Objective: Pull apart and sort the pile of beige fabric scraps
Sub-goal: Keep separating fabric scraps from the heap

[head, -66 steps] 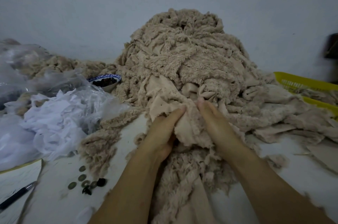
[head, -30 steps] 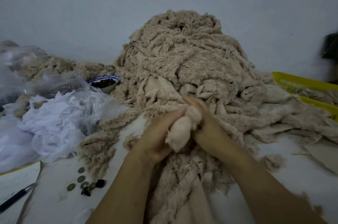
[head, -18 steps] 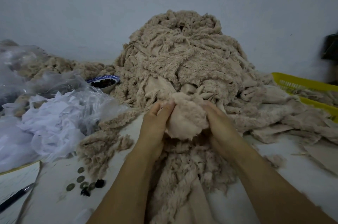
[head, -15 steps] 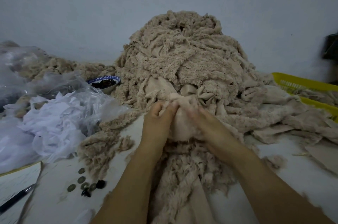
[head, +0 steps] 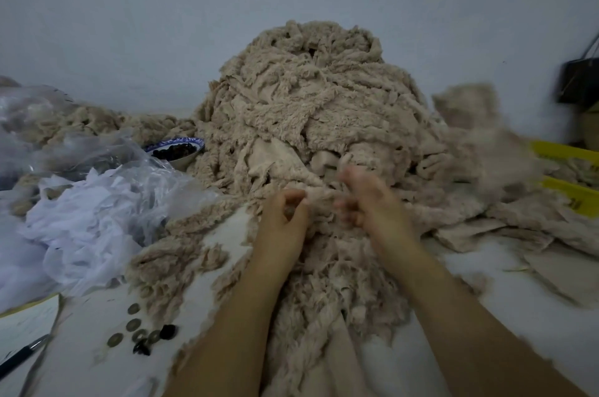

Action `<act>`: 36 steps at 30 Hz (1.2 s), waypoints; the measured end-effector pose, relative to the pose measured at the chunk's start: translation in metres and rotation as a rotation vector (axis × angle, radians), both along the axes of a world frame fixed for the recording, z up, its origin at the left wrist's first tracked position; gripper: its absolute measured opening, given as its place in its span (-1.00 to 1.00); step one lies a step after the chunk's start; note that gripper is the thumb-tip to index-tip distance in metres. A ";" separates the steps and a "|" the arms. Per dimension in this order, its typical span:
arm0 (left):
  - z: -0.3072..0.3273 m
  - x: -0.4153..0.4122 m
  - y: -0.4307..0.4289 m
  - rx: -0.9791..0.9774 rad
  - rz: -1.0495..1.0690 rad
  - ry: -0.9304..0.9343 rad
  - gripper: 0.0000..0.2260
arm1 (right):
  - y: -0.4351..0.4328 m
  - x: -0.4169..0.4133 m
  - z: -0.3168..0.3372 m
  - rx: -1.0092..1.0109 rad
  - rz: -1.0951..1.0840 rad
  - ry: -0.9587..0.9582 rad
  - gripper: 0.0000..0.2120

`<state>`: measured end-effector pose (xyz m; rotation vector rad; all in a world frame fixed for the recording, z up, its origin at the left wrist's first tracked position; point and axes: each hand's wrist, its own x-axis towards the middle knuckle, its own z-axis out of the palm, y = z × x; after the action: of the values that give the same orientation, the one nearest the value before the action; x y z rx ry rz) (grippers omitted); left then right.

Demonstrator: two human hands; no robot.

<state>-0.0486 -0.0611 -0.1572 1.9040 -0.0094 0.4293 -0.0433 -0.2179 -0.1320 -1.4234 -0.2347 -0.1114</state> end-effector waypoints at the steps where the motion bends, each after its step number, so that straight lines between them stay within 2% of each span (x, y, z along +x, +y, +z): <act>1: -0.002 0.002 0.000 0.039 0.004 0.003 -0.92 | 0.006 0.000 -0.007 -0.326 -0.073 -0.084 -0.62; 2: -0.005 0.003 -0.001 0.053 0.011 0.018 -0.92 | 0.011 0.002 -0.014 -0.584 -0.122 -0.176 -0.61; 3: -0.005 0.003 -0.001 0.044 0.023 0.050 -0.94 | 0.014 0.005 -0.019 -0.751 -0.141 -0.202 -0.54; 5: -0.005 0.002 -0.001 0.009 0.057 0.132 -0.94 | 0.016 0.009 -0.024 -0.938 -0.155 -0.137 -0.47; 6: -0.006 0.002 0.000 0.007 0.060 0.163 -0.88 | 0.017 0.010 -0.026 -0.999 -0.161 -0.122 -0.52; 7: -0.005 0.002 0.000 0.003 0.047 0.190 -0.82 | 0.017 0.011 -0.026 -1.011 -0.173 -0.146 -0.62; 9: -0.002 -0.002 -0.002 -0.014 0.016 0.232 -0.69 | 0.015 0.010 -0.024 -0.872 -0.205 -0.257 -0.81; 10: 0.000 -0.003 -0.003 -0.061 -0.003 0.252 -0.65 | 0.015 0.008 -0.022 -0.793 -0.216 -0.318 -0.85; 12: 0.006 -0.005 -0.003 -0.272 -0.075 0.290 -0.62 | 0.018 0.002 -0.017 -0.719 -0.156 -0.419 -0.88; 14: 0.013 -0.006 0.000 -0.574 -0.172 0.351 -0.58 | 0.025 -0.005 -0.016 -0.717 0.006 -0.456 -0.88; 17: 0.016 -0.008 0.009 -0.996 -0.249 0.436 -0.55 | 0.031 -0.013 -0.015 -0.732 0.156 -0.387 -0.84; 19: 0.015 -0.006 0.009 -1.118 -0.243 0.414 -0.61 | 0.028 -0.013 -0.014 -0.747 0.169 -0.362 -0.75; 21: 0.012 -0.001 0.006 -1.085 -0.105 0.320 -0.65 | 0.024 -0.013 -0.014 -0.724 0.142 -0.328 -0.66; 24: 0.011 0.001 0.002 -0.883 0.070 0.153 -0.65 | 0.020 -0.009 -0.014 -0.689 0.016 -0.276 -0.60; 25: 0.011 0.000 0.002 -0.898 0.056 0.101 -0.66 | 0.019 -0.008 -0.014 -0.694 -0.004 -0.279 -0.58; 27: 0.015 -0.003 0.004 -1.060 -0.105 0.067 -0.68 | 0.019 -0.010 -0.014 -0.744 0.000 -0.296 -0.55; 29: 0.020 -0.007 0.009 -1.276 -0.269 0.102 -0.64 | 0.020 -0.013 -0.013 -0.795 0.028 -0.290 -0.53; 31: 0.022 -0.009 0.011 -1.389 -0.318 0.151 -0.64 | 0.019 -0.012 -0.012 -0.792 0.018 -0.247 -0.52; 34: 0.028 -0.011 0.007 -1.347 -0.343 0.184 -0.64 | 0.018 -0.007 -0.012 -0.743 -0.060 -0.235 -0.51; 36: 0.032 -0.015 0.003 -1.162 -0.343 0.172 -0.61 | 0.016 -0.002 -0.013 -0.755 -0.124 -0.274 -0.51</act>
<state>-0.0634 -0.0583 -0.1256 0.7570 0.0231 -0.0091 -0.0454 -0.2019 -0.1452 -2.1769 -0.4430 -0.3473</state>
